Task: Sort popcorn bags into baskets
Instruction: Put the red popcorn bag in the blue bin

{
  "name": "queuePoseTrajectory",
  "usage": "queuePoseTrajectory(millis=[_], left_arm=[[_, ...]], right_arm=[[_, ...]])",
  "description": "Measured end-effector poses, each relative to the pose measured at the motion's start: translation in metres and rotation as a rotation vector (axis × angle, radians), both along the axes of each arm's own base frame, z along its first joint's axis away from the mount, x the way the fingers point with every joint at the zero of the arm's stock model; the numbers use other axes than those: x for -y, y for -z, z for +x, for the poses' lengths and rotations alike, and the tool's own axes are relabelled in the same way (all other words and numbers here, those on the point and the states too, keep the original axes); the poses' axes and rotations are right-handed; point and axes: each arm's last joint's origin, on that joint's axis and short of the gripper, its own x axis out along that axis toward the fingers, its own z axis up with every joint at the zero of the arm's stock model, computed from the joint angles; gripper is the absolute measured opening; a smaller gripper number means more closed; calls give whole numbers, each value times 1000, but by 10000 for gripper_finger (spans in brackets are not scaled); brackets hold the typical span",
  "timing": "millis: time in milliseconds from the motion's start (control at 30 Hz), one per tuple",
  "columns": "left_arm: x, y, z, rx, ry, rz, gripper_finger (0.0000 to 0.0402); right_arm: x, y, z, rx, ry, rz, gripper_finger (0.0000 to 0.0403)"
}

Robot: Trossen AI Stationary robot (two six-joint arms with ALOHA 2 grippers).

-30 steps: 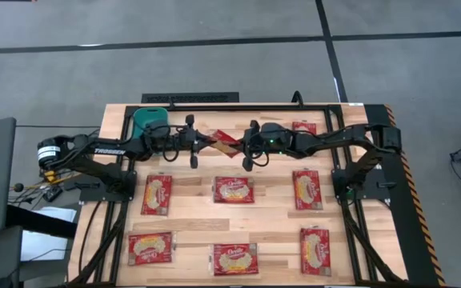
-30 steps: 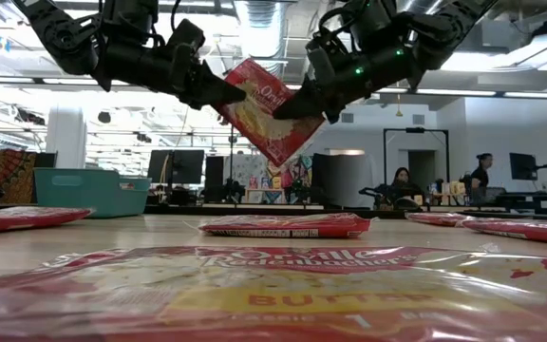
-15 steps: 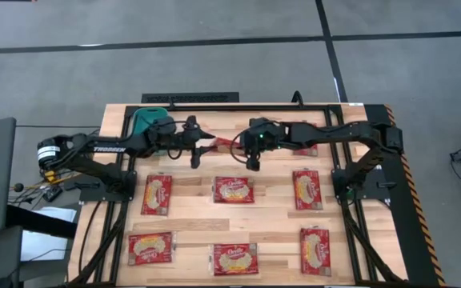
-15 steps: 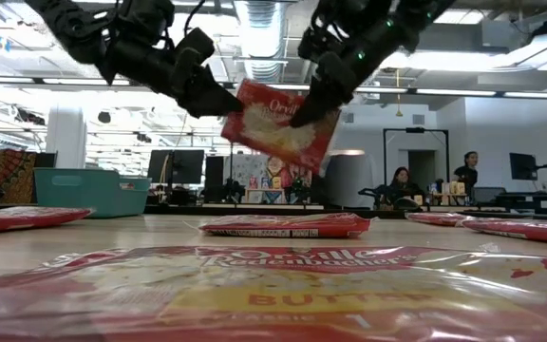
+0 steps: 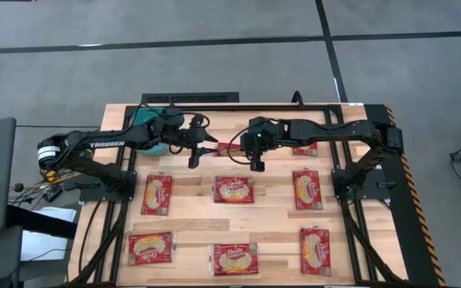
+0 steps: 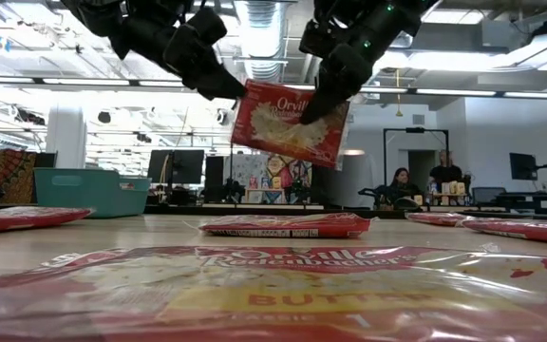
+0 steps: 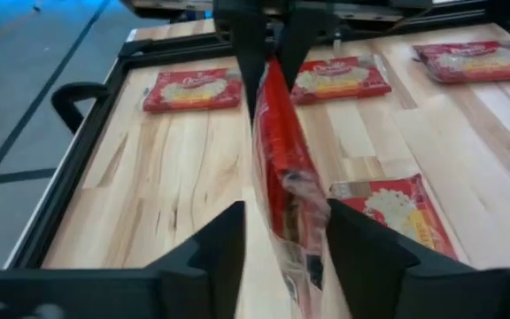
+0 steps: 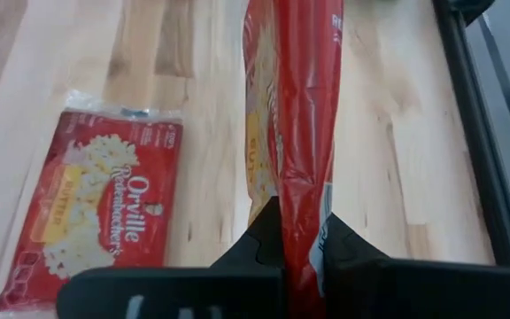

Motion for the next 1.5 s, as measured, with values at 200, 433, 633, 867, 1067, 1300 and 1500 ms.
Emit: queuePoseTrajectory(millis=[200,433,633,867,1067,1300,1500], left_arm=[[0,-2,0,-43,3,-13,68],[0,-2,0,-46,4,-11,64],[0,-5,1,-11,-4,-19,131],[-2,-12,7,91,-24,-78,230],[-6,10,30,20,6,-141,218],[-11,6,44,11,13,-107,46],[-13,-8,37,40,-108,-48,7]], right_arm=[[-1,1,-1,-15,-7,3,23],[-2,2,-1,-26,-38,-14,23],[0,1,-1,-23,-36,-19,23],[2,1,-1,-18,-38,-28,23],[2,-1,1,12,-47,-43,23],[2,0,-1,-2,-10,-12,27],[8,-3,0,26,83,-18,82]])
